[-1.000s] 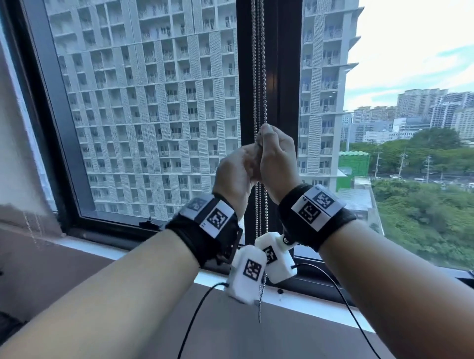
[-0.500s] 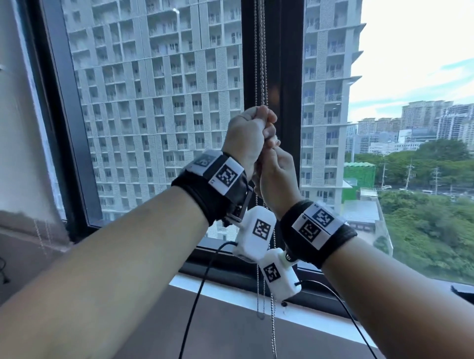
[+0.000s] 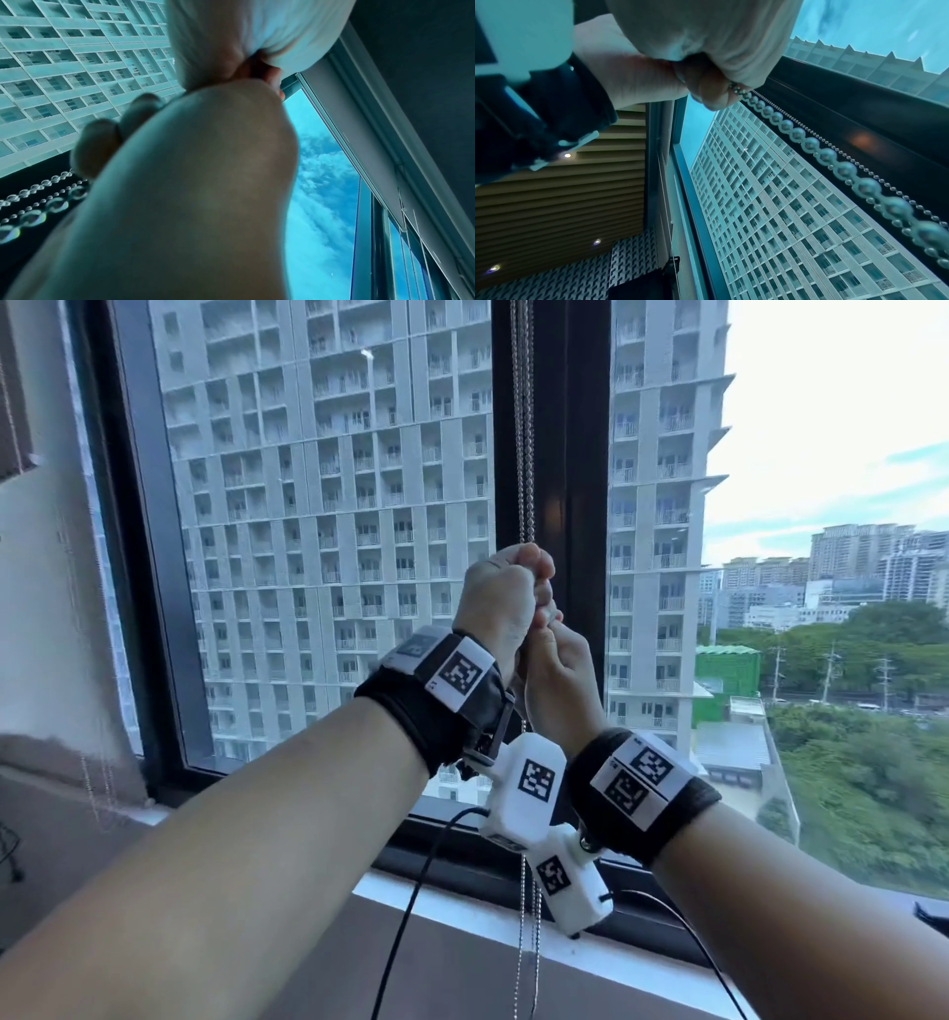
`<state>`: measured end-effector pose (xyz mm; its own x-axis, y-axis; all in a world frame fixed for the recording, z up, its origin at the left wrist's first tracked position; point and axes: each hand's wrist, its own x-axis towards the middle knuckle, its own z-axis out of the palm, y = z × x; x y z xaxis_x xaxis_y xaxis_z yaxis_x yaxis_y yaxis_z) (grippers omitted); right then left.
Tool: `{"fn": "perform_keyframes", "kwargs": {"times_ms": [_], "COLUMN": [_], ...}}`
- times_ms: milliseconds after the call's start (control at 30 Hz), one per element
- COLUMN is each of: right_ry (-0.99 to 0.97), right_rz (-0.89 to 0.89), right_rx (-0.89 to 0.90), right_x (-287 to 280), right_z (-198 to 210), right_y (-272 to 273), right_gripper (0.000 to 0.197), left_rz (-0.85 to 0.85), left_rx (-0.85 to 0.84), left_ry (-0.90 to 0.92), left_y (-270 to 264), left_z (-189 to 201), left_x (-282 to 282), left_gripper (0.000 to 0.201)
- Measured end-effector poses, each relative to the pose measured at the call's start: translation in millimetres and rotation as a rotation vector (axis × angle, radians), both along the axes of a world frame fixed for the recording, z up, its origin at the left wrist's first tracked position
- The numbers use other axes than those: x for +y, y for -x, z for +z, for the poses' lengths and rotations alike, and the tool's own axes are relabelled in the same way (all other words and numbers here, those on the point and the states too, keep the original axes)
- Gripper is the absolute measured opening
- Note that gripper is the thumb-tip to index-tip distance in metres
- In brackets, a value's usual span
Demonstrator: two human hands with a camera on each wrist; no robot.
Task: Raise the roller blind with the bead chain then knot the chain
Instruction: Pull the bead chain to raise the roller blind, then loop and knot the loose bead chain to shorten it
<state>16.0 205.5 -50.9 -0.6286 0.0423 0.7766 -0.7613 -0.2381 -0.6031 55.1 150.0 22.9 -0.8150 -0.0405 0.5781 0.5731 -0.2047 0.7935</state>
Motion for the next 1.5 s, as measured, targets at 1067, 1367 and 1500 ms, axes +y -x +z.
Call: {"fn": "perform_keyframes", "kwargs": {"times_ms": [1067,1367,1500], "right_ry": [-0.317,-0.289,-0.262], "right_rz": [-0.452,-0.497,-0.432], "right_rx": [-0.198,-0.21,-0.183], "right_x": [16,18,24], "right_z": [-18,-20,-19], "right_y": [57,81,88], "right_gripper": [0.025,0.048,0.05], "left_rz": [0.077,0.363,0.44], "left_rx": [0.064,0.091,0.084], "left_ry": [0.024,0.143,0.18], "left_y": [38,69,82], "left_z": [-14,-38,-39], "left_x": [-24,-21,-16], "left_gripper": [0.027,0.019,0.022]}}
